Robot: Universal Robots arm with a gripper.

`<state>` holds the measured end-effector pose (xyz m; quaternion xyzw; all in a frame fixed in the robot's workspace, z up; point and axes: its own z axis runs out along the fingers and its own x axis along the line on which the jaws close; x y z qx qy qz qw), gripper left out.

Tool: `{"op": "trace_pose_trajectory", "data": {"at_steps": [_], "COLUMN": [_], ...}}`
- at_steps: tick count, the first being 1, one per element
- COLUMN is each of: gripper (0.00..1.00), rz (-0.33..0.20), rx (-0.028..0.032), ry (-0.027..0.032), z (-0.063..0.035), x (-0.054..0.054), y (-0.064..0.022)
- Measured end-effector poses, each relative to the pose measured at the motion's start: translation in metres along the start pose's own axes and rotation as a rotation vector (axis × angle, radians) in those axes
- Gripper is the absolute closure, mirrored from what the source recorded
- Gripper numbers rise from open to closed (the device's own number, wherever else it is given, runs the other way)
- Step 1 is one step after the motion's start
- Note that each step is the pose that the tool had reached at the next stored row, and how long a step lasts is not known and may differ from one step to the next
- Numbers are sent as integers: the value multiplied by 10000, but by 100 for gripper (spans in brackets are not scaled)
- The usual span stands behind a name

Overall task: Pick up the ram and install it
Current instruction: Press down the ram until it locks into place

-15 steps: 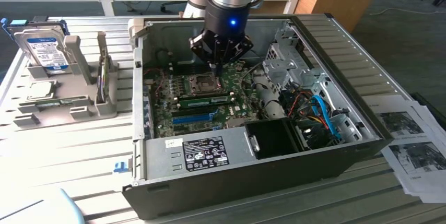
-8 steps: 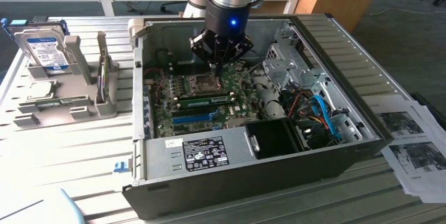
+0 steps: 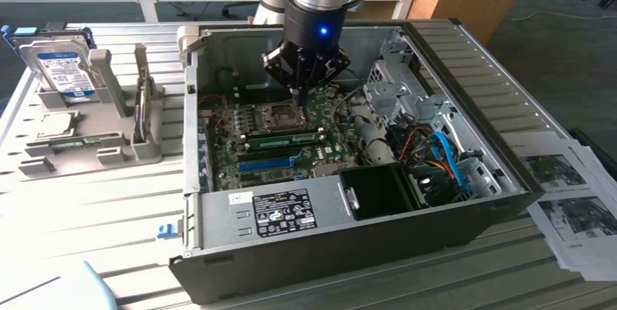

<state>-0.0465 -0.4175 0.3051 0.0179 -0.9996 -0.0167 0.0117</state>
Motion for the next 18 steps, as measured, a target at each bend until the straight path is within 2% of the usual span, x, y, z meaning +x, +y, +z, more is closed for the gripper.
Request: {"op": "trace_pose_trajectory", "data": {"at_steps": [11,18], "gripper": [91,91], "rz": [0,0], "rx": [0,0], "ry": [-1,-1], "z": [-125,-128], "x": [3,3], "y": [4,4]}}
